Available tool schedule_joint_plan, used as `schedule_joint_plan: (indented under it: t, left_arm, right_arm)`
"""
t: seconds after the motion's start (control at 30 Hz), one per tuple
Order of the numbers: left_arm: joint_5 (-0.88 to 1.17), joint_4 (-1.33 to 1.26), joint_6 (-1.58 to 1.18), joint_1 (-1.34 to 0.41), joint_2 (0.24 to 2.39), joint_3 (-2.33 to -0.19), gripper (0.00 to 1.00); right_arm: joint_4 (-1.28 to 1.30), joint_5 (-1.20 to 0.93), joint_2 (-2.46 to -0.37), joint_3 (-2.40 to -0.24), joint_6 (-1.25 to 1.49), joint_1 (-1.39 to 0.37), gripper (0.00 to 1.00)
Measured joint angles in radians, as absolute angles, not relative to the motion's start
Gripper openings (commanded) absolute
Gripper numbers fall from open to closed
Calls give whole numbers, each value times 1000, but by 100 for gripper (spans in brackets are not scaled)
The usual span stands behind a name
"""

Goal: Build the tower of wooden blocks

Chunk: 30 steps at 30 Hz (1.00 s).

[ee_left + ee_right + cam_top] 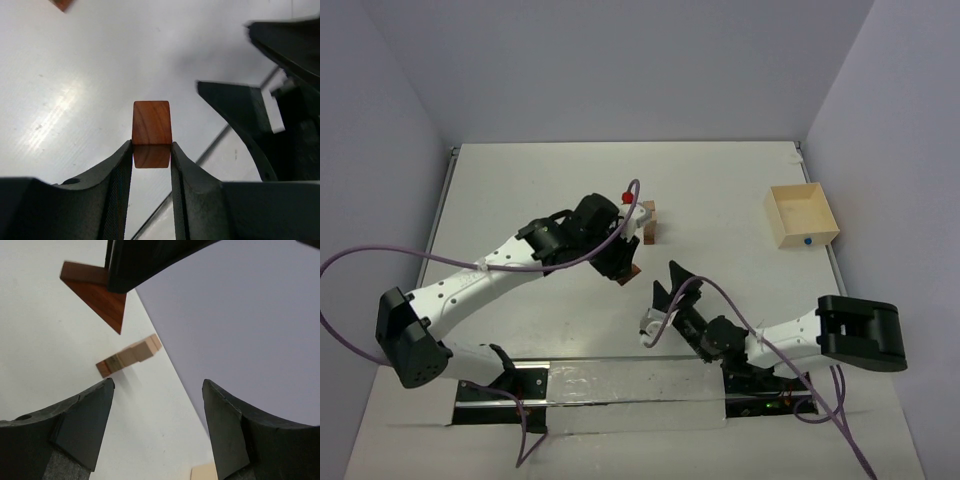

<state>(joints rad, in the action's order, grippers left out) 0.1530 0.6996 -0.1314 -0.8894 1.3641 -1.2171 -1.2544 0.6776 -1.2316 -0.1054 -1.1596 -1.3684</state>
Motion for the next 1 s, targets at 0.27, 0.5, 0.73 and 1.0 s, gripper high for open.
schedule_joint_plan:
  t: [0.27,0.5,0.73,1.0]
  left_arm:
    - [-85,791,-353,-889,1591,-1603,0]
    - [-271,841,-548,-883,1707,-1819,0]
    - [-381,924,-687,-876,1945,-2048,0]
    - [-362,931,-703,-796,2061,-2085,0]
  right_arm:
    - [-1182,901,-1122,-105,-1011,-1318,89]
    - [-1122,976,-1081,-113,-914,-1170,100]
    - [-911,1028,-1053,-228,-754,-1042,100]
    - [-350,948,-1046,-492,-367,-832,100]
